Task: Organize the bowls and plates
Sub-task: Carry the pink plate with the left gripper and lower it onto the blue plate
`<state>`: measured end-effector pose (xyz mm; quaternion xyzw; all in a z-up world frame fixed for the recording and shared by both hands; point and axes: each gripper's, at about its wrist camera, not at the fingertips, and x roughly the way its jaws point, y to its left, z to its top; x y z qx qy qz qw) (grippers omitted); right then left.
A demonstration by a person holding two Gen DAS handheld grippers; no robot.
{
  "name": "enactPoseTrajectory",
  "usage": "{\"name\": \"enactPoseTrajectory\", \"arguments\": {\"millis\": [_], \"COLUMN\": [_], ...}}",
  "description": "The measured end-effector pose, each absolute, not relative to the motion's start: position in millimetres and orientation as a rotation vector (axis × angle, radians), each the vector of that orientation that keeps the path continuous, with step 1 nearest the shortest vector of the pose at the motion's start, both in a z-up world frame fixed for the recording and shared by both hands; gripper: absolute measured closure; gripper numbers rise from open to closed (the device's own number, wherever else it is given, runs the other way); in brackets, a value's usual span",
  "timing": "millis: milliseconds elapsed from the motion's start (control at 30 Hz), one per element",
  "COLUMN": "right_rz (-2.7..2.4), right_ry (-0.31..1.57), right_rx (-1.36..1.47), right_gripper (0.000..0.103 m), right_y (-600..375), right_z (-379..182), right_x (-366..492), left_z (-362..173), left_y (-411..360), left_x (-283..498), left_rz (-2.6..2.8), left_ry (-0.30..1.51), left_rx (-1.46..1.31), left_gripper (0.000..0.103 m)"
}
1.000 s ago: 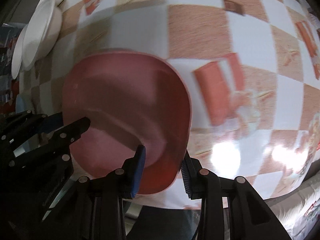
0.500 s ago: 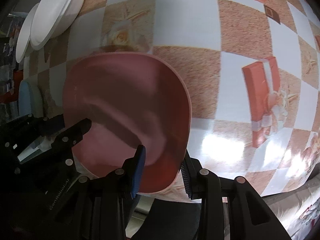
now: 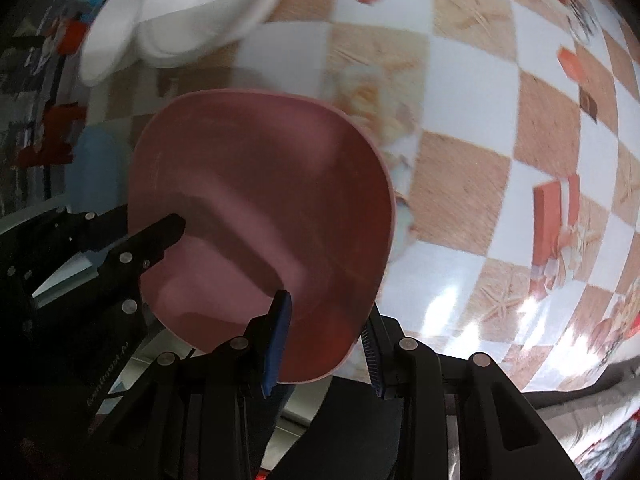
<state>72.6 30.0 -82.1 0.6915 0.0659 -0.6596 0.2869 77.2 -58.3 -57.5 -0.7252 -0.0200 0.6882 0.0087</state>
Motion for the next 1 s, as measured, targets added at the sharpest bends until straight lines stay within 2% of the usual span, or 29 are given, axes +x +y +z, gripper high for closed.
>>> {"name": "enactPoseTrajectory", "arguments": {"millis": [633,733,1000], "right_rz": [-1.64,-1.618,-1.552], "right_ry": [0.319,0.35,0.367], "right_rx": [1.713,1.704,1.731], "right_gripper": [0.066,0.066,0.066], "right_y": [-72.3,-93.2,-137.9], "right_z": [-62.3,-64.8,-77.9], "right_x": [101.2,106.0,116.6], "left_z": [-31.0,-20.7,-33.2], "left_y": [-135.3,-150.0,-161.4], "left_x": [114.1,114.5,125.3], "left_rz": [2.347,2.369,2.392], "left_ry": [-0.21,-0.184,-0.114], "left_rx": [-2.349,-2.356,-2.398], "left_gripper": [0.08,0.08,0.08]}}
